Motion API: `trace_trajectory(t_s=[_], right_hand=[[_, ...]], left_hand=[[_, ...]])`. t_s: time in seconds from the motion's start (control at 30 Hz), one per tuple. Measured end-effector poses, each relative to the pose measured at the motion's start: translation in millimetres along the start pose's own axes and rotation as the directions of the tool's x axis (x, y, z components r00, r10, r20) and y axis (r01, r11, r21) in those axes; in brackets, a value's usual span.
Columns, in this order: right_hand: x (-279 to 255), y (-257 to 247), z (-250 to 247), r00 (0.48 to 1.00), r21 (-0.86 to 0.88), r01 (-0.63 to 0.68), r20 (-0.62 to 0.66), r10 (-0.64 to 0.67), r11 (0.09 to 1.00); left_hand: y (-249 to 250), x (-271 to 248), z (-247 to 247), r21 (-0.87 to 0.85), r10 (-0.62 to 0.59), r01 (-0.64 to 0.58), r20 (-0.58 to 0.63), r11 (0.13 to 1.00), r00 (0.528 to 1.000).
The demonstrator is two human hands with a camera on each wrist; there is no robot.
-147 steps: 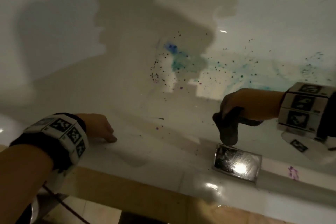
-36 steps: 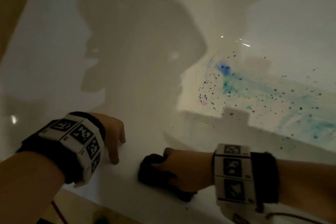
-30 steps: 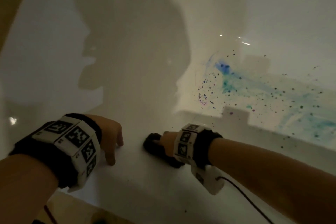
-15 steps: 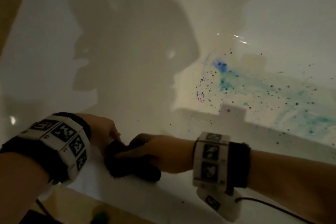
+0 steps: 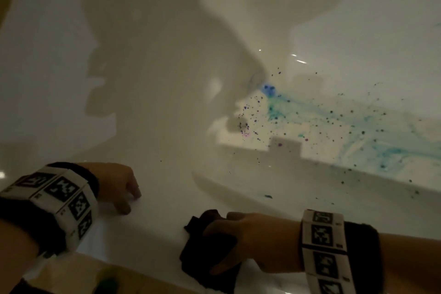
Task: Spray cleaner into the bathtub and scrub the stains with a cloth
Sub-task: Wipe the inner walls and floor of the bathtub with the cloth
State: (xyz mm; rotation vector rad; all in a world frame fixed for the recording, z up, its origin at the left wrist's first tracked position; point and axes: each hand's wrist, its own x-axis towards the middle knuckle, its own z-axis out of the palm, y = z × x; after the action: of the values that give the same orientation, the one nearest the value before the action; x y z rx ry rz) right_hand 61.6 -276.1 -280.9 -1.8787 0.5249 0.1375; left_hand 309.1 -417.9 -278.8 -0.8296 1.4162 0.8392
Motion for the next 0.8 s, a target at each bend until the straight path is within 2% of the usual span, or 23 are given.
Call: trace_trajectory(t_s=[0.1,0.13,0.17,0.27,0.3,0.33,0.4,0.47,0.5,0.53,0.57,0.6,0.63,0.7,0.73,0.77,0.8], right_hand=[[-28.8,-1.8,15.4,0.982,0.018,-0.189,0.013,0.189,0.982],[-39.9,-2.8,18.7,0.983,-0.045,-0.184,0.003,0.184,0.982],[-50.7,-3.9,23.2,0.985,-0.038,-0.175,-0.011,0.175,0.984],[-84.7,-10.5,30.8,0.968,0.073,-0.212,-0.119,0.220,0.975],[-96.9,-15.1,31.1,0.941,0.141,-0.271,-0.169,0.293,0.952],[-110.9,-17.2,33.1,0.901,0.166,-0.309,-0.263,0.344,0.936],[-143.0,-25.2,33.9,0.738,0.255,-0.433,-0.451,0.502,0.865],[-179.9,-32.1,33.8,0.536,0.417,-0.537,-0.503,0.678,0.734],[-199.0,-32.0,35.0,0.436,0.505,-0.546,-0.511,0.741,0.669],[-218.8,-25.5,39.9,0.363,0.549,-0.543,-0.528,0.767,0.635],[-240.6,-21.9,45.7,0.321,0.608,-0.506,-0.526,0.788,0.611],[-261.2,-19.1,51.3,0.276,0.596,-0.531,-0.550,0.788,0.602],[-280.2,-16.0,55.1,0.197,0.613,-0.551,-0.564,0.802,0.567],[-308.6,-10.3,61.9,0.105,0.670,-0.604,-0.470,0.876,0.432],[-323.2,-8.3,67.9,0.099,0.610,-0.692,-0.449,0.888,0.386],[-335.8,-8.2,74.8,0.114,0.555,-0.747,-0.434,0.894,0.365],[-344.6,-5.0,83.8,0.158,0.539,-0.754,-0.405,0.900,0.375]], left_hand=[[21.6,-9.9,7.2,-0.058,0.050,-0.051,-0.018,0.997,0.999],[30.1,-12.9,10.7,-0.068,0.070,-0.071,-0.024,0.995,0.997],[39.2,-16.1,14.2,-0.079,0.089,-0.091,-0.027,0.993,0.996],[67.8,-27.0,25.6,-0.125,0.125,-0.132,-0.062,0.983,0.990],[77.4,-30.5,29.4,-0.147,0.133,-0.144,-0.084,0.979,0.988],[87.4,-33.8,33.5,-0.171,0.140,-0.158,-0.110,0.972,0.984],[111.4,-41.0,42.5,-0.197,0.153,-0.188,-0.176,0.962,0.972],[141.0,-44.2,52.8,-0.196,0.167,-0.220,-0.255,0.956,0.952],[158.3,-45.2,58.1,-0.208,0.172,-0.242,-0.304,0.948,0.937],[175.8,-45.8,63.8,-0.217,0.178,-0.264,-0.350,0.940,0.920],[194.6,-47.4,68.5,-0.212,0.182,-0.278,-0.382,0.937,0.906],[212.5,-47.6,73.0,-0.198,0.187,-0.285,-0.403,0.938,0.896],[230.4,-47.2,76.8,-0.183,0.197,-0.296,-0.420,0.937,0.886],[265.4,-45.8,82.1,-0.175,0.216,-0.317,-0.435,0.932,0.874],[282.1,-44.8,83.9,-0.174,0.222,-0.323,-0.435,0.930,0.873],[298.1,-43.2,84.9,-0.174,0.228,-0.330,-0.433,0.928,0.872],[314.0,-42.4,85.8,-0.175,0.233,-0.334,-0.428,0.926,0.873]])
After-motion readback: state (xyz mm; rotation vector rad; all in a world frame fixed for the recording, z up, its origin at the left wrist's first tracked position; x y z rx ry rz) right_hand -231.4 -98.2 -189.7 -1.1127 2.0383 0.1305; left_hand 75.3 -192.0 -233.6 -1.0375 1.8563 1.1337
